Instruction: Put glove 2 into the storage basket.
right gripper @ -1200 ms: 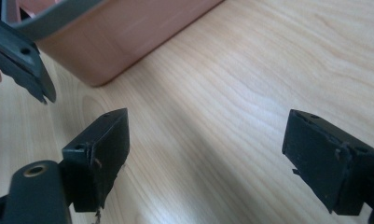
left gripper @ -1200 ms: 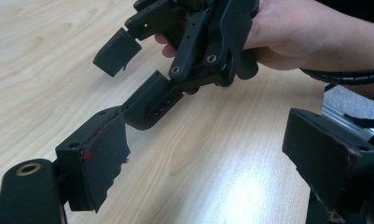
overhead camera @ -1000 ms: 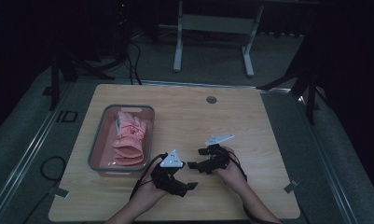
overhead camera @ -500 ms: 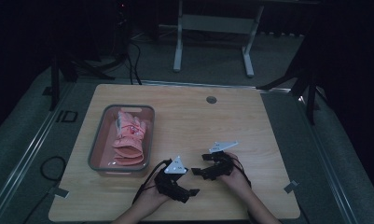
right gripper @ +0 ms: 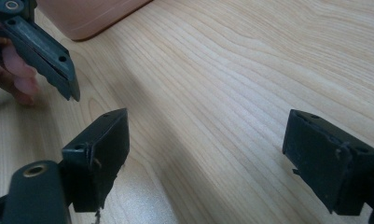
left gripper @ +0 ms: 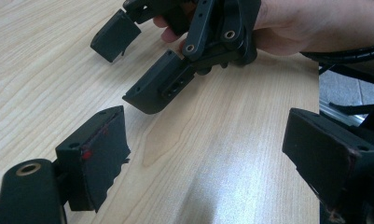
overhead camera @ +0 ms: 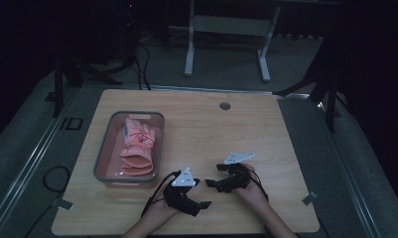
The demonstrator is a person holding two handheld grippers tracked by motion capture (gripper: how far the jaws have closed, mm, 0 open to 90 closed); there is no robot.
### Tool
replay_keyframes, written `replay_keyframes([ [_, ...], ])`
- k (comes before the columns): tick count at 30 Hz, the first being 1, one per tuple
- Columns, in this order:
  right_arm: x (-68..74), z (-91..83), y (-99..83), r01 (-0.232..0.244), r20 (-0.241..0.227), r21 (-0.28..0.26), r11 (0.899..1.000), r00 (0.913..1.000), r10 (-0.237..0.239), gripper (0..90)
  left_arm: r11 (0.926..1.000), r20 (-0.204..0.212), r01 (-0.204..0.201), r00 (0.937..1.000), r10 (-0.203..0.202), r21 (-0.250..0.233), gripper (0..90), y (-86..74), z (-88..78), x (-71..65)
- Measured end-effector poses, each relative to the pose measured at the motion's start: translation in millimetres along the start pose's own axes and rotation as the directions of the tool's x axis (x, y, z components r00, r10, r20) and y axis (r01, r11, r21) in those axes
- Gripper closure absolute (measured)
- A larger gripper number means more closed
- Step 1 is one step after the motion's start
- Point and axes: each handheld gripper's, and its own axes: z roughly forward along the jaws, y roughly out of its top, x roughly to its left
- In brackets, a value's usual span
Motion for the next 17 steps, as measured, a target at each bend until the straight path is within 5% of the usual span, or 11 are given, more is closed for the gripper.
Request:
replay_keyframes([
  [17, -2.4, 0.5, -1.3, 0.003, 0.014, 0.01, 1.0, 0.9999, -0.004, 14.6, 0.9988, -0.008, -0.024, 0.9997, 0.025, 0.042, 14.2, -6.1, 7.7, -3.0],
])
